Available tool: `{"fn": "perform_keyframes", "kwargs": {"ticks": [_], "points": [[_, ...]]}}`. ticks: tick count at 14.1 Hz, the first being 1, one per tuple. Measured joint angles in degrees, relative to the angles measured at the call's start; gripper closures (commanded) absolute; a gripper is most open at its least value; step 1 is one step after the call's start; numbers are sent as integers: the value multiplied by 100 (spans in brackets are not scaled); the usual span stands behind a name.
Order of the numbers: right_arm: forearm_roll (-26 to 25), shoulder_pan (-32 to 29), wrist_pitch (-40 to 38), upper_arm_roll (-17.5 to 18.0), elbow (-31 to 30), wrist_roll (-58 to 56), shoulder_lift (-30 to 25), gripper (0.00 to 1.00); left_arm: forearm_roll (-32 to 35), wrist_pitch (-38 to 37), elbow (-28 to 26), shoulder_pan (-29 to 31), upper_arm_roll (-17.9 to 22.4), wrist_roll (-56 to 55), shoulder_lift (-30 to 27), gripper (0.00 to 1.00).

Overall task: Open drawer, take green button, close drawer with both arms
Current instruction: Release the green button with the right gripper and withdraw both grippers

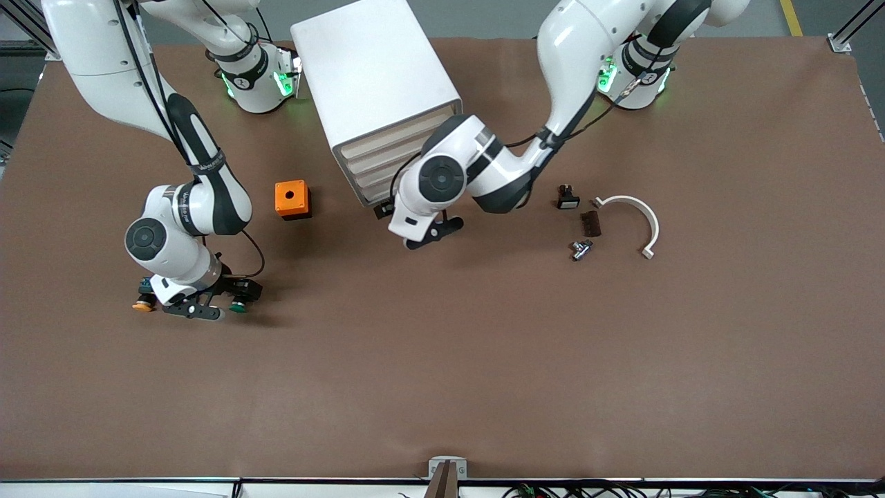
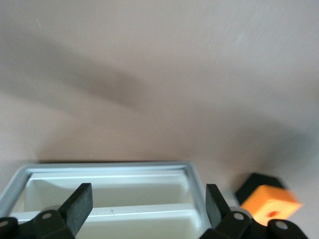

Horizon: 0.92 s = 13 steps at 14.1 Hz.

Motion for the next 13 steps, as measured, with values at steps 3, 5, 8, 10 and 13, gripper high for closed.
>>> {"fn": "perform_keyframes", "kwargs": {"ticks": [3, 5, 8, 10, 13], "points": [[0, -82, -331, -26, 201, -309, -3, 0, 0, -4, -4, 457, 16, 1, -311, 0], [0, -177, -703, -49, 419, -529, -41, 0, 18, -5, -9, 754, 25, 1, -442, 0], [0, -331, -1838, -70, 1017, -885, -218, 0, 264, -8, -15, 1101, 27, 2, -572, 0], [0, -491, -2695, -81, 1492, -1191, -374, 0, 341, -16, -18, 1248, 28, 2, -648, 0], [1, -737, -3644, -86, 1937, -1493, -688, 0, 449, -15, -20, 1471, 33, 6, -771, 0]]}}
